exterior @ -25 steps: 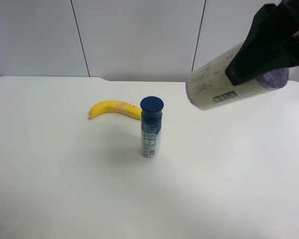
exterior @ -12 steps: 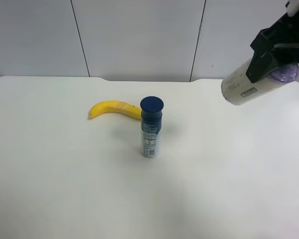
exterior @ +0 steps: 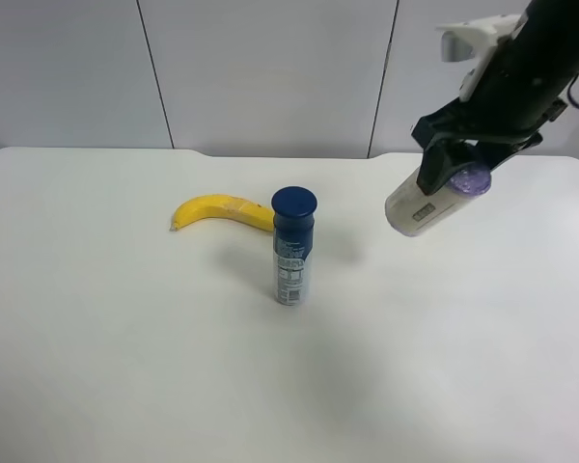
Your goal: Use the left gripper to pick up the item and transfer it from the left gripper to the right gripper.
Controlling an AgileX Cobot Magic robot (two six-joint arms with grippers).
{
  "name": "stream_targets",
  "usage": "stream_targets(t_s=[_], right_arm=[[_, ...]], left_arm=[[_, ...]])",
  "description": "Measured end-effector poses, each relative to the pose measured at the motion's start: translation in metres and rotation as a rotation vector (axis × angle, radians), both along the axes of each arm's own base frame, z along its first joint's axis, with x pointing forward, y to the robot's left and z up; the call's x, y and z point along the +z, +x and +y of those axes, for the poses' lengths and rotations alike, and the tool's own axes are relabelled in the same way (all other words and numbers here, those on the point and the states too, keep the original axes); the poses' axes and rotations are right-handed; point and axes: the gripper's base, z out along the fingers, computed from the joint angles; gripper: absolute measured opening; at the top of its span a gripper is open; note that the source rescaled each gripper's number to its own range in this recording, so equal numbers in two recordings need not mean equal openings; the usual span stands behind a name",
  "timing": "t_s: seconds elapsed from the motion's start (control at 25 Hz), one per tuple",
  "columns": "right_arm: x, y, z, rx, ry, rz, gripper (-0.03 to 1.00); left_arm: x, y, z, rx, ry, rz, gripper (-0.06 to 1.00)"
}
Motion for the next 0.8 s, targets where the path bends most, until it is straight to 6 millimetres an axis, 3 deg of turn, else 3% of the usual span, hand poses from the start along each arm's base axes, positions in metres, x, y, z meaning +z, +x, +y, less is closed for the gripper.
stream_targets(t_s=[0.36, 0.64, 0.8], right_arm=[[-0.058, 0.031, 0.009, -0.013, -0.023, 0.080, 0.00], [-0.083, 0.039, 0.010, -0.025, -0.030, 0.131, 0.00], [-0.091, 0.045, 0.001, -0.074, -0.007, 0.148, 0.00]], left_arm=[[0.000, 0.000, 0.000, 0.000, 0.000, 0.000, 0.99], [0.000, 0.000, 0.000, 0.001, -0.001, 0.000, 0.99], [0.000, 0.000, 0.000, 0.001, -0.001, 0.000, 0.99]])
